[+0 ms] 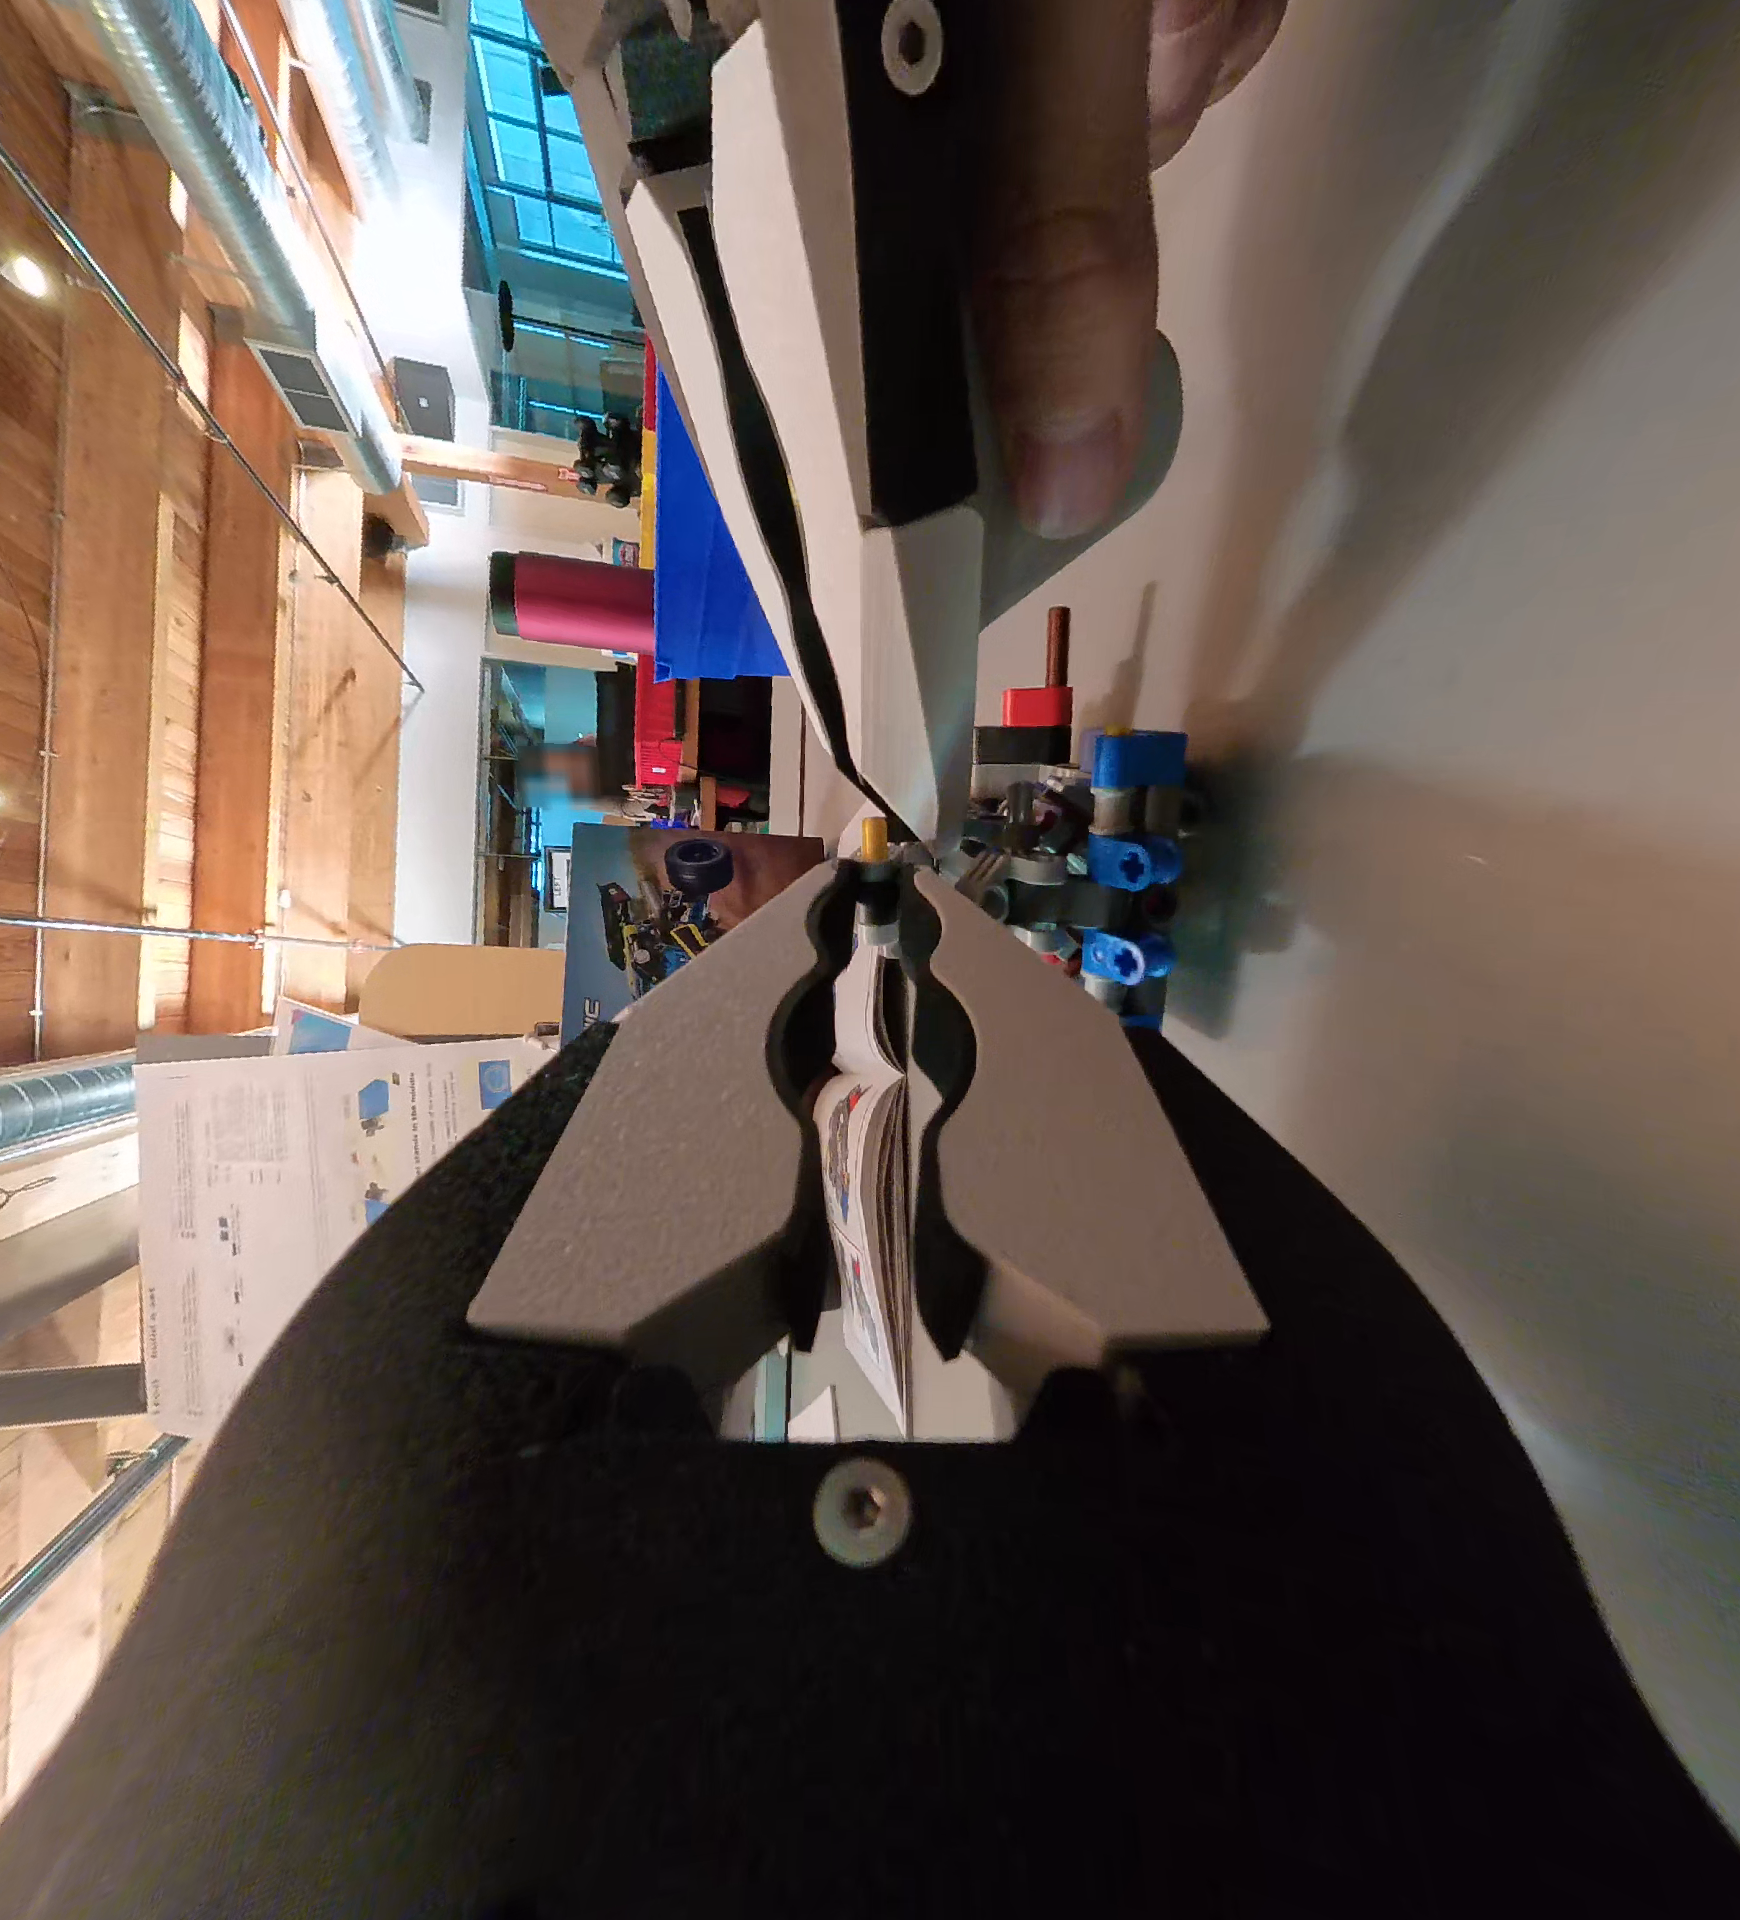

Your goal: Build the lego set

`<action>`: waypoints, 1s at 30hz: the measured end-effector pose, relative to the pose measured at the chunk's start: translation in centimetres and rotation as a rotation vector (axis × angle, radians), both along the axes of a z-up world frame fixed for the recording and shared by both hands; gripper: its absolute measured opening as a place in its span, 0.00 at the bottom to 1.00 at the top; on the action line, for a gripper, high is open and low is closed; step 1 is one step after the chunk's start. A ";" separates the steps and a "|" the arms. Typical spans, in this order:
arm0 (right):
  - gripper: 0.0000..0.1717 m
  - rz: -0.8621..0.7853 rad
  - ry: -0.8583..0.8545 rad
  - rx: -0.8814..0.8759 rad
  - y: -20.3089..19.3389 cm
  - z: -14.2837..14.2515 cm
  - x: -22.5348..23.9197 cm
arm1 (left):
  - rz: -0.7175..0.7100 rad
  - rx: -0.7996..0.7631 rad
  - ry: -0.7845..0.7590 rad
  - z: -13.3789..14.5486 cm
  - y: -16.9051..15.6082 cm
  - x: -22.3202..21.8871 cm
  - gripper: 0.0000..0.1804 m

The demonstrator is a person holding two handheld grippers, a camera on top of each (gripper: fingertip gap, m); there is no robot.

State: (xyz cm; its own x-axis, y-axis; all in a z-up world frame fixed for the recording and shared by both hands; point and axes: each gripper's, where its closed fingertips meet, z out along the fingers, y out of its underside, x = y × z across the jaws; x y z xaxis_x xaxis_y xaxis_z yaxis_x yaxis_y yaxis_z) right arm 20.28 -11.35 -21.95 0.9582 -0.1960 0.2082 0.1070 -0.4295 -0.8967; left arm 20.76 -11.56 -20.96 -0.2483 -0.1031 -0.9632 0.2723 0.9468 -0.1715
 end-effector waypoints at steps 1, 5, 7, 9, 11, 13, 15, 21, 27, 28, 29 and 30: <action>0.02 -0.001 0.000 -0.001 0.0 0.0 0.0 | -0.003 0.001 -0.001 0.0 0.0 0.0 0.02; 0.03 0.000 -0.005 -0.010 0.0 -0.1 0.0 | -0.017 0.000 0.008 -0.2 -0.1 0.0 0.02; 0.02 0.001 -0.008 -0.013 0.0 -0.2 0.0 | -0.016 0.013 0.006 -0.2 -0.1 0.0 0.02; 0.03 -0.004 -0.011 -0.013 -0.1 -0.2 0.1 | -0.016 0.036 -0.001 -0.3 0.0 0.1 0.02; 0.03 -0.006 -0.007 -0.009 -0.2 -0.1 0.2 | -0.013 0.055 -0.005 -0.3 0.0 0.1 0.02; 0.02 -0.005 -0.001 -0.008 -0.2 -0.1 0.2 | -0.009 0.063 -0.005 -0.3 0.1 0.1 0.02; 0.02 -0.006 -0.001 -0.006 -0.2 -0.1 0.2 | -0.004 0.065 -0.003 -0.3 0.1 0.1 0.02; 0.02 0.003 -0.006 0.004 -0.4 0.1 0.1 | 0.007 0.051 0.003 -0.2 0.1 0.2 0.02; 0.02 0.001 -0.020 -0.002 -0.6 0.0 0.1 | 0.023 0.055 0.013 -0.3 0.1 0.4 0.02; 0.02 0.001 -0.022 -0.002 -0.6 0.1 0.1 | 0.024 0.057 0.013 -0.3 0.1 0.4 0.02; 0.02 0.001 -0.024 -0.001 -0.6 0.1 0.1 | 0.027 0.059 0.014 -0.3 0.1 0.4 0.02; 0.02 0.003 -0.026 0.002 -0.6 0.1 0.1 | 0.028 0.060 0.015 -0.3 0.1 0.5 0.02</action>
State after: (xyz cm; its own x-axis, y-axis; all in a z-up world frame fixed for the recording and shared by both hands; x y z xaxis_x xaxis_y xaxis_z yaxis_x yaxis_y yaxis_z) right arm 20.37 -11.95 -21.83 0.9531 -0.1939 0.2322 0.1311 -0.4273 -0.8946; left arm 21.21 -11.43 -21.24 -0.2608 -0.0525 -0.9640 0.2431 0.9628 -0.1182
